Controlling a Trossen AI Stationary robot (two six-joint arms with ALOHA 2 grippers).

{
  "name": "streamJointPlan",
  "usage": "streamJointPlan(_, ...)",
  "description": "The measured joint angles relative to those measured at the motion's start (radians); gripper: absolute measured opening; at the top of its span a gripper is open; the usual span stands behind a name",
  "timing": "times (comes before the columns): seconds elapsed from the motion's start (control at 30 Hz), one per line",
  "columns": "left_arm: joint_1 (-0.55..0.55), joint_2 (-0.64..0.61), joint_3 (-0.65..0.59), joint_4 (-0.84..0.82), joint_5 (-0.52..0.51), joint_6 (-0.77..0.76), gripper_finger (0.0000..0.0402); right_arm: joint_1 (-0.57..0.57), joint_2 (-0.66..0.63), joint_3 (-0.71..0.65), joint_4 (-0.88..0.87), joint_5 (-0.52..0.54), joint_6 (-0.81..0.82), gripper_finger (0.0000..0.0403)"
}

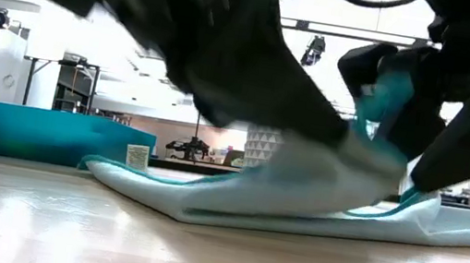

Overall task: Fold microfiber towels
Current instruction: Fold the blue towel

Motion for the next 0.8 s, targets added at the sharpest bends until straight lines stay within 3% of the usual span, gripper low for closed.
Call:
streamJointPlan(0.37,-0.115,-0.207,-0.018,-0.209,-0.180,-0.083,0.0001,-0.009,-0.225,-0.001,-0.316,0.001,0.147,0.0125)
streamJointPlan(0.6,-0.185,-0.217,-0.019,-0.223,-0.193,-0.140,0.0000,-0.034,-0.357,-0.003,-0.549,0.100,0.175,0.0181)
streamJointPlan(0.8,-0.223,-0.219,-0.013,-0.213,-0.199,-0.190,0.0000,-0.089,-0.383,-0.012,-0.689,0.102,0.124,0.0227)
